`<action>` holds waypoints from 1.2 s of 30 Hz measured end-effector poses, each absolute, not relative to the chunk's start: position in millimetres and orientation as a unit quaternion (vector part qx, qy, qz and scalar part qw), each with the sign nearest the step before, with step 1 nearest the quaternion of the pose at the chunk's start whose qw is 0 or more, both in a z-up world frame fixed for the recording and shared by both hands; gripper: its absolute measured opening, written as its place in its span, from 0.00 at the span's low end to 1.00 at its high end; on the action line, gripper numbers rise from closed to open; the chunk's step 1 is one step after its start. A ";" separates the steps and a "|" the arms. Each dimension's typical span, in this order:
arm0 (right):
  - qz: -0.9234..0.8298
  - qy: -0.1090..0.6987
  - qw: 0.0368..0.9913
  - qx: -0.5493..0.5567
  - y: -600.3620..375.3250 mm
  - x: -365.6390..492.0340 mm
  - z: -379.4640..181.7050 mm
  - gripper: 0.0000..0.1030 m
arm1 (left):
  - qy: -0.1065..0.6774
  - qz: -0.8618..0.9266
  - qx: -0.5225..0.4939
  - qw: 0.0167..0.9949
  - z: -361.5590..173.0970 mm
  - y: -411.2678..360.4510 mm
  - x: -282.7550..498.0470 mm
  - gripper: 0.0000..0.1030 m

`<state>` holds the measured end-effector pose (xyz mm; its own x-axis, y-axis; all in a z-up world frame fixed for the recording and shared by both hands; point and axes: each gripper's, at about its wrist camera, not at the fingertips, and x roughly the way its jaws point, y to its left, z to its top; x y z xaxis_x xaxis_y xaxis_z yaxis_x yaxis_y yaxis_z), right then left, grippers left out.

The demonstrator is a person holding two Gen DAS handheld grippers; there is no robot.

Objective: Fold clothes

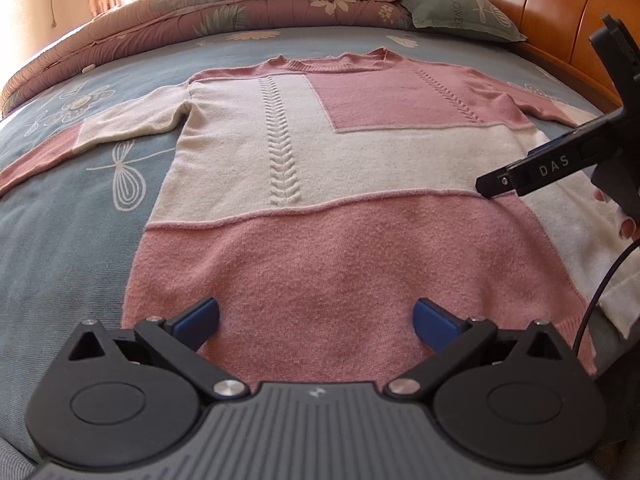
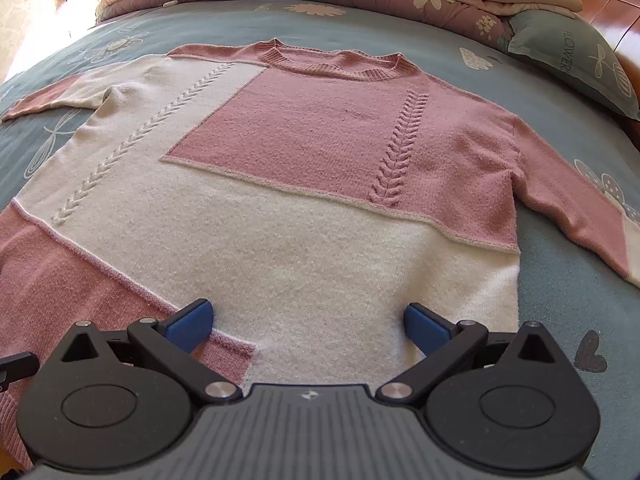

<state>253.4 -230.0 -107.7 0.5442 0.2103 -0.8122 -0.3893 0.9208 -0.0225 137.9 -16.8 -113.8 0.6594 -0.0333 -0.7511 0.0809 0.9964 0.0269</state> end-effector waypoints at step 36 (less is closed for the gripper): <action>0.322 0.389 0.839 -0.203 -188.3 202.0 -88.3 1.00 | 0.411 -0.019 -0.046 0.910 -103.9 15.9 179.4 0.99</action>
<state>202.0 -188.3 -88.3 0.4901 0.3830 -0.7830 -0.6990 0.7094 -0.0906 179.4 15.9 -103.9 0.6621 -0.0733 -0.7458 -0.0025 0.9950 -0.1001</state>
